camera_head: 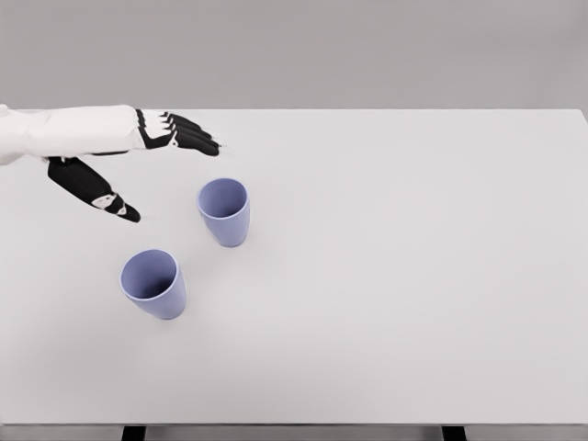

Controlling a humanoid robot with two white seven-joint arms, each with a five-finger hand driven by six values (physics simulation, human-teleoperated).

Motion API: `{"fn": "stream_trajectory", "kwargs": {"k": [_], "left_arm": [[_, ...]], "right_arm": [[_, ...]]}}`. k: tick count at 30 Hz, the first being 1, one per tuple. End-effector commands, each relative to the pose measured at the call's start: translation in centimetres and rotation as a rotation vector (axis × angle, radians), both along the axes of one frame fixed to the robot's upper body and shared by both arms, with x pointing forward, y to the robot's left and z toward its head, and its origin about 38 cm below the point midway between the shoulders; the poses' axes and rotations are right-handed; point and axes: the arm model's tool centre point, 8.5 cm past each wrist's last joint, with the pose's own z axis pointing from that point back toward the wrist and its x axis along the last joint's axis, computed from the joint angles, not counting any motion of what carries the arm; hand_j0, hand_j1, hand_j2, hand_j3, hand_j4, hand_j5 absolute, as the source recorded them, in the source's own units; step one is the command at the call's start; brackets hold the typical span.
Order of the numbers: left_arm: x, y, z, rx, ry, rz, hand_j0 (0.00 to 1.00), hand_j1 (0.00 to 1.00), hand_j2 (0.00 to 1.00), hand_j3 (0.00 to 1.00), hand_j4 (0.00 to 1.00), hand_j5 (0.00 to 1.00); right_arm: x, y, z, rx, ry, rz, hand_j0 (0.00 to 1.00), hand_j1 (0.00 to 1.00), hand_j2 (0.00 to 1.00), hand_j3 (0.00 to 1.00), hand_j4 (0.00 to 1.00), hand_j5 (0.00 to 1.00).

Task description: Place the right cup on the left cup with left arm

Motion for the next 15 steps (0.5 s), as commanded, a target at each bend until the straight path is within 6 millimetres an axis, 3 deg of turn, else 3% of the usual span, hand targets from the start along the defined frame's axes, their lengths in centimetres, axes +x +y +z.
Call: {"fn": "stream_trajectory", "kwargs": {"k": [1,2,3,5,15], "left_arm": [[-0.1,0.7,0.2,0.0,0.005,0.017,1.0,1.0,1.0,1.0,1.0,1.0],[0.0,0.7,0.2,0.001,0.003,0.019,1.0,1.0,1.0,1.0,1.0,1.0],[0.9,0.7,0.0,-0.004,0.001,0.036,1.0,1.0,1.0,1.0,1.0,1.0],[3.0,0.8,-0.9,-0.018,0.009,0.074,1.0,1.0,1.0,1.0,1.0,1.0],[4.6,-5.8,-4.2,0.005,0.005,-0.04,1.0,1.0,1.0,1.0,1.0,1.0]], "right_arm": [[-0.1,0.0,0.0,0.001,0.001,0.005,1.0,1.0,1.0,1.0,1.0,1.0],[-0.4,0.0,0.0,-0.001,0.007,0.003,1.0,1.0,1.0,1.0,1.0,1.0],[-1.2,0.0,0.0,-0.001,0.02,-0.001,1.0,1.0,1.0,1.0,1.0,1.0],[-1.1,0.0,0.0,-0.001,0.019,-0.004,1.0,1.0,1.0,1.0,1.0,1.0],[-1.1,0.0,0.0,-0.001,0.019,-0.006,1.0,1.0,1.0,1.0,1.0,1.0]]}}
